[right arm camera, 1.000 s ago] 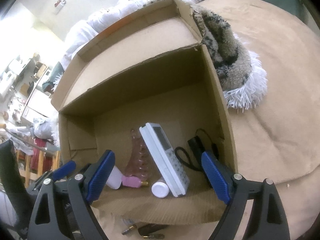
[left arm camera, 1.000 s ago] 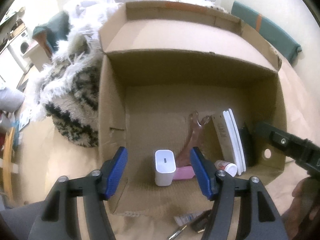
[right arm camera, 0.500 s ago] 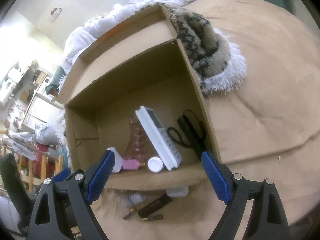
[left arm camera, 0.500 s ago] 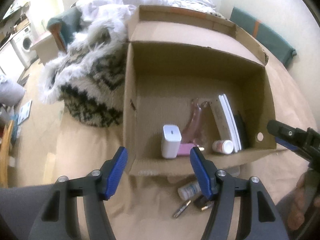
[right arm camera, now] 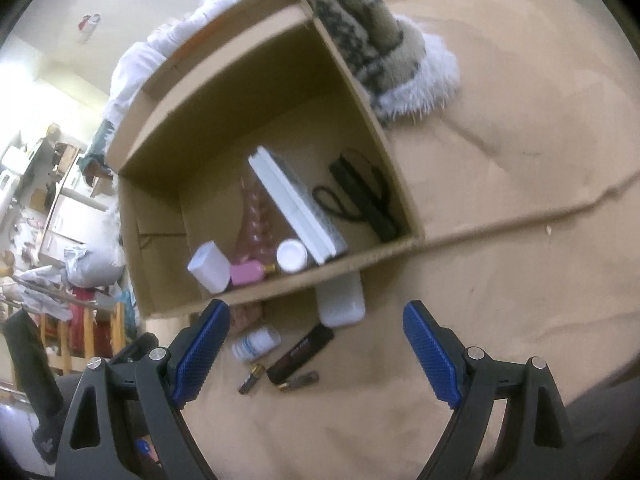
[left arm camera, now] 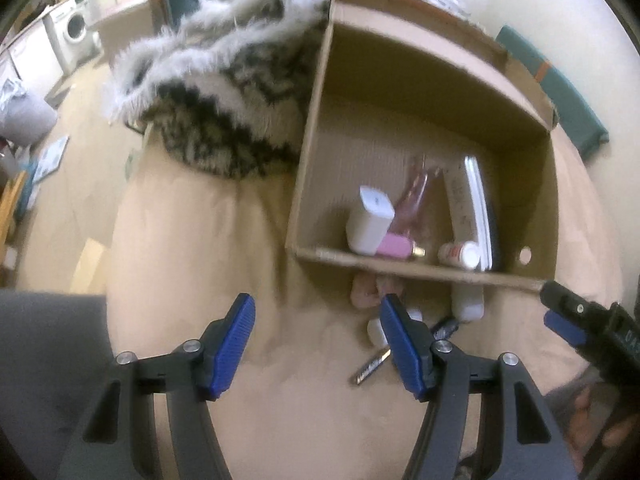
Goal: Organize rigid objects
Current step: 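Move both open tools back toward the items beside the box, then grasp a battery with the left tool while the right tool grasps another battery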
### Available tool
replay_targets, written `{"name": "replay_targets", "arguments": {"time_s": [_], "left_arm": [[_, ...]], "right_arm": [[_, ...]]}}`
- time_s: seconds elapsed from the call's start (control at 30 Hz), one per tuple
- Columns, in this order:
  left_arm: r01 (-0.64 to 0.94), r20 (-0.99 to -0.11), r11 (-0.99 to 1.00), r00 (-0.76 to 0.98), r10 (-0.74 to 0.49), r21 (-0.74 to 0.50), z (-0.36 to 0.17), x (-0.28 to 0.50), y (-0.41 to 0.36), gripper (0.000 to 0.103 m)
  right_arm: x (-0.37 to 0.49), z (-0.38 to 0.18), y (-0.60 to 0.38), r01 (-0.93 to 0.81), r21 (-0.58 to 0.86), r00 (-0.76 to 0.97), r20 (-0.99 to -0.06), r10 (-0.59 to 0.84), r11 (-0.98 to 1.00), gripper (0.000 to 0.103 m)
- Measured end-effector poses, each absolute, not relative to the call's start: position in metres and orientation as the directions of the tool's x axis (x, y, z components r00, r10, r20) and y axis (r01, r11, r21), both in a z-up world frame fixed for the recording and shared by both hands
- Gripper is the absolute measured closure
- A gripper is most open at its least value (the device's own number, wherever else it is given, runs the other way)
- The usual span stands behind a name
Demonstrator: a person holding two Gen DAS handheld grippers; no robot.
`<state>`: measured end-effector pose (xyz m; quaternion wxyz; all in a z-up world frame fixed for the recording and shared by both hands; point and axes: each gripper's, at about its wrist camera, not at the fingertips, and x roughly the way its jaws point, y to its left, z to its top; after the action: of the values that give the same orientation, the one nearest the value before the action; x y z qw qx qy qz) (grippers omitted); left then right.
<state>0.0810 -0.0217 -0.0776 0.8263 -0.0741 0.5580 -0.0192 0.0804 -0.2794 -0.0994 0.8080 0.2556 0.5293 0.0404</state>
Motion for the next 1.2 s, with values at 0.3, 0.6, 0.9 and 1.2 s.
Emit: {"name": "replay_targets", "arguments": {"time_s": [0.3, 0.6, 0.9, 1.2], "left_arm": [[0.097, -0.97, 0.988, 0.201, -0.136, -0.118, -0.127, 0.074, -0.068, 0.053], [0.277, -0.99, 0.96, 0.116, -0.076, -0.041, -0.166, 0.072, -0.113, 0.088], [0.232, -0.979, 0.965, 0.135, -0.155, -0.121, -0.146, 0.072, -0.103, 0.094], [0.06, -0.962, 0.99, 0.237, -0.136, -0.125, -0.117, 0.076, -0.06, 0.094]], "right_arm": [[0.088, -0.116, -0.27, 0.22, 0.425, 0.371, -0.869, 0.327, 0.878, 0.009], [0.091, -0.119, -0.269, 0.229, 0.416, 0.348, -0.879, 0.325, 0.88, 0.009], [0.09, -0.129, -0.259, 0.193, 0.352, 0.276, -0.915, 0.294, 0.916, 0.009], [0.085, -0.163, -0.199, -0.034, 0.253, 0.07, -0.964, 0.255, 0.967, 0.009]]}}
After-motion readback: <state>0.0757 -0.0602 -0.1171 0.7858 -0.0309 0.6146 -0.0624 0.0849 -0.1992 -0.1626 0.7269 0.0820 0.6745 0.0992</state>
